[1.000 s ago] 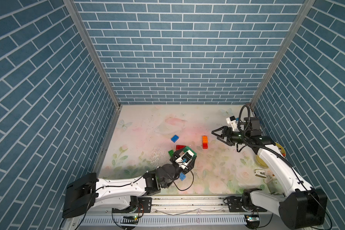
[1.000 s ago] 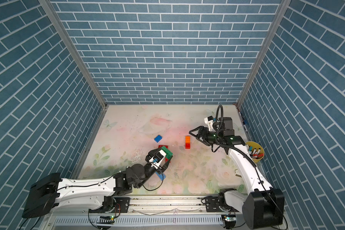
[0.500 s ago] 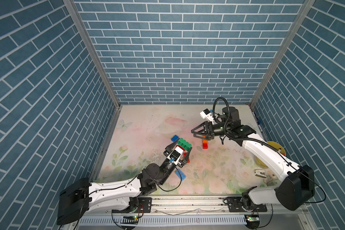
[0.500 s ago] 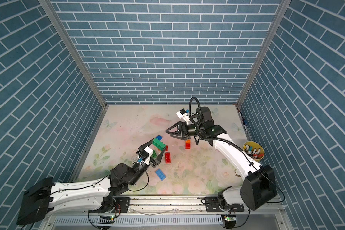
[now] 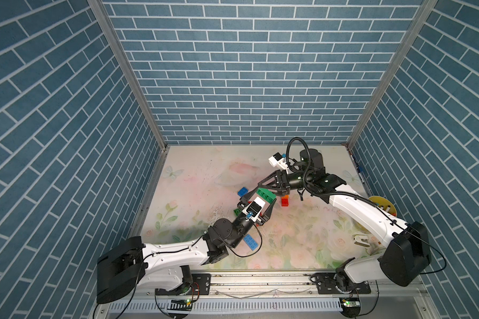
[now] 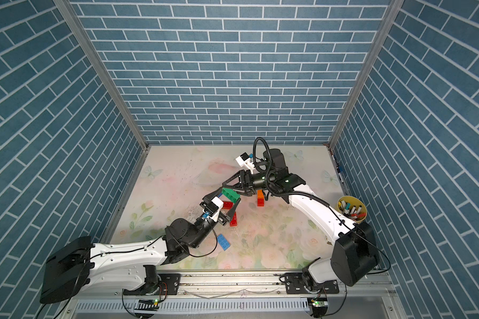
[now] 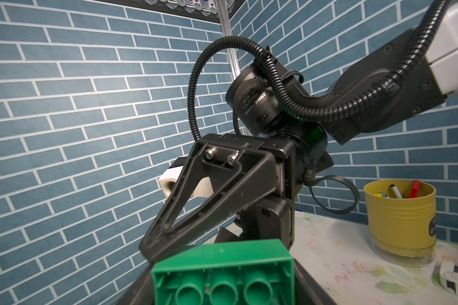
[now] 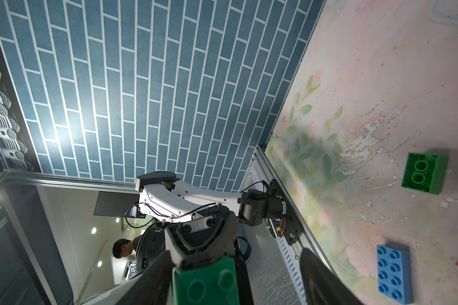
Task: Assemble a rectangle with lego
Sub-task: Pick up the lego brick from the center of the board.
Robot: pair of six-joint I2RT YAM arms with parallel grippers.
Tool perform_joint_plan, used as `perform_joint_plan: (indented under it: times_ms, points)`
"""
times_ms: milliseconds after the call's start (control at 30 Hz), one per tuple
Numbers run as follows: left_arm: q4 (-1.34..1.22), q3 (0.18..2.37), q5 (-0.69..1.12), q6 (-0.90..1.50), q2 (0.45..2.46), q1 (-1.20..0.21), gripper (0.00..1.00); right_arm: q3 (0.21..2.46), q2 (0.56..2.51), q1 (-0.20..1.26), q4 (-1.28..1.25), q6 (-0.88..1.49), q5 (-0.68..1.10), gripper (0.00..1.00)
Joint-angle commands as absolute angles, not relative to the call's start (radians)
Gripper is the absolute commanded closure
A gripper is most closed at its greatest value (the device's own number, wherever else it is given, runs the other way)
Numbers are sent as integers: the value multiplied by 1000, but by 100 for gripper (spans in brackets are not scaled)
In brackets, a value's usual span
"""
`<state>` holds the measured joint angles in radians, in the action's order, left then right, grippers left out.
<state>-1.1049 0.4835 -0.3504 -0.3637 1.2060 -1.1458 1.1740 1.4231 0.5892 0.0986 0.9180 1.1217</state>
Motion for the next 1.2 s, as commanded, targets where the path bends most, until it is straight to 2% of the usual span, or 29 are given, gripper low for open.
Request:
perform_joint_plan:
  times_ms: [0,167,533,600,733,800,867,933,1033,1100,1167]
  points:
    - [-1159,506,-330,-362,1228,-1134,53,1185,1394,594,59,953,1130,32]
    - [-1176,531,-328,-342,1248,-1109,53,1182,1393,594,64,954,1131,46]
    - [-1194,527,-295,-272,1256,-1034,53,1181,1382,593,69,952,1129,46]
    - [-1189,534,-281,-266,1267,-1034,53,1182,1382,594,72,953,1126,50]
    - [-1184,544,-265,-244,1291,-1034,51,1181,1385,594,73,951,1118,65]
    - [-1182,547,-262,-240,1297,-1034,49,1181,1386,592,77,951,1112,68]
    - [-1179,549,-263,-238,1302,-1034,43,1183,1388,590,81,950,1108,71]
    - [-1178,549,-276,-234,1301,-1034,26,1186,1390,588,90,946,1102,71]
    - [-1177,536,-305,-230,1292,-1034,13,1204,1388,576,152,912,1079,72]
    - [-1159,522,-321,-224,1273,-1034,0,1225,1385,560,228,871,1049,72]
    - [-1104,514,-330,-221,1235,-1034,0,1246,1377,533,297,835,1016,72]
